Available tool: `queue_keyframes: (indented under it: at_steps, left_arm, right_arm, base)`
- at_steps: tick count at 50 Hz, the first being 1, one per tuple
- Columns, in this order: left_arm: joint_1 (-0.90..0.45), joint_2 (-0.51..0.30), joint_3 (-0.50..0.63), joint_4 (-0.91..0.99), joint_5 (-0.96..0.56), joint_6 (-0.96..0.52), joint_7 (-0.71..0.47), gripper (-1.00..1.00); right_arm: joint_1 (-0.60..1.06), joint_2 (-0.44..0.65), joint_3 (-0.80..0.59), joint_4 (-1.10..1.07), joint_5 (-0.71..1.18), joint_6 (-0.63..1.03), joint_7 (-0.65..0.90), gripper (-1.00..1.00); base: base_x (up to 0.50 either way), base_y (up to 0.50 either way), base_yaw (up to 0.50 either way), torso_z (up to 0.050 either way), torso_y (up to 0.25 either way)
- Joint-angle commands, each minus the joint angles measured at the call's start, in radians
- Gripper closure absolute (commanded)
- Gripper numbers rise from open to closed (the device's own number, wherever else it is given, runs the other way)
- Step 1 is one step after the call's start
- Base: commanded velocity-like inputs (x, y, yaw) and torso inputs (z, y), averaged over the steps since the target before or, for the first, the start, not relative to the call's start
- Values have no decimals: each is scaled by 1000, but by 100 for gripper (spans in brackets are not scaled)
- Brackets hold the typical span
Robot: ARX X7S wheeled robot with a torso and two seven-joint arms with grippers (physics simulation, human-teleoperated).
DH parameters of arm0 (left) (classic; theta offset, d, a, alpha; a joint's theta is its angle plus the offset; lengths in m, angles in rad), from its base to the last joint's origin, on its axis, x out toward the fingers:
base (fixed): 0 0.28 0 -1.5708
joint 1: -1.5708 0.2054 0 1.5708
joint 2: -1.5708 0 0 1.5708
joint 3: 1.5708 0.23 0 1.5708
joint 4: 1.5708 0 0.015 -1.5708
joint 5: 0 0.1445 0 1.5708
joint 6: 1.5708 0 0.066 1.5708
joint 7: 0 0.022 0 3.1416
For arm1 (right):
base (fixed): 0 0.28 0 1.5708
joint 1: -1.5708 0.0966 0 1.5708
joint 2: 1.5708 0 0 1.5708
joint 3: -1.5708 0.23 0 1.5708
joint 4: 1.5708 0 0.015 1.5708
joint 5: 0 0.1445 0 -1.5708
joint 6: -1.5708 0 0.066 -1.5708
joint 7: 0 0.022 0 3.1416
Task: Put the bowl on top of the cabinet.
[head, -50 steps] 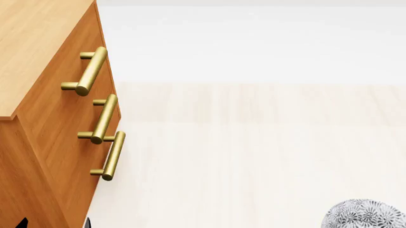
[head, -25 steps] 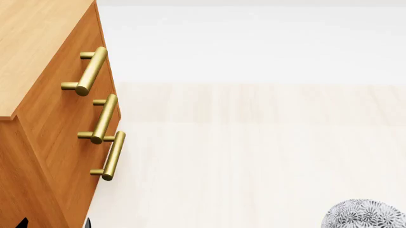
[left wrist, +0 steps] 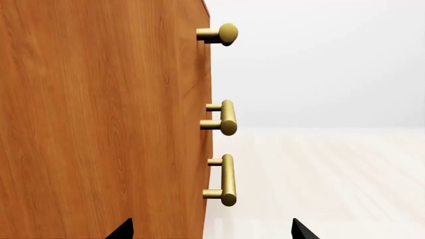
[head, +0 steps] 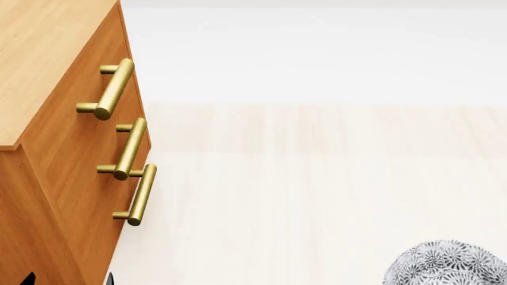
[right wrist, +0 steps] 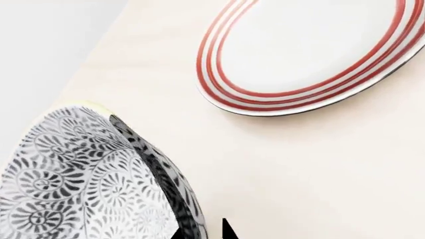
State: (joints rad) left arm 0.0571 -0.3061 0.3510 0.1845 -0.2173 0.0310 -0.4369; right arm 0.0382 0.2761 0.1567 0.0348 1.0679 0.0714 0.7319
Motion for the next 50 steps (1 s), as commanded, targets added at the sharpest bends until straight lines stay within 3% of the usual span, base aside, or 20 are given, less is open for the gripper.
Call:
queue_keyframes:
  at_steps: [1, 13, 35, 40, 45, 50]
  left_arm:
    - [-3, -2, 3, -4, -3, 0, -2, -100]
    - [-5, -4, 5, -4, -3, 1, -6, -100]
    - [-8, -8, 13, -7, -6, 1, -9, -100]
    - [-10, -8, 15, -11, -8, 3, -8, -100]
    - [-14, -8, 20, -17, -9, 3, -5, -100]
    - [-13, -10, 19, -16, -14, 4, -4, -100]
  right_arm:
    - [-5, 1, -10, 4, 19, 1, 25, 100]
    - [-24, 2, -13, -29, 20, -10, 10, 100]
    - [-201, -10, -49, -309, -100, -199, -285, 100]
    - [-223, -29, -59, -341, -209, -240, -258, 100]
    - [-206, -54, -82, -354, -462, -209, -70, 100]
    - [-204, -66, -103, -366, -586, -197, 6, 100]
  base:
    - [0, 0, 0, 0, 0]
    - [0, 0, 0, 0, 0]
    - [0, 0, 0, 0, 0]
    - [0, 0, 0, 0, 0]
    - [0, 0, 0, 0, 0]
    - [0, 0, 0, 0, 0]
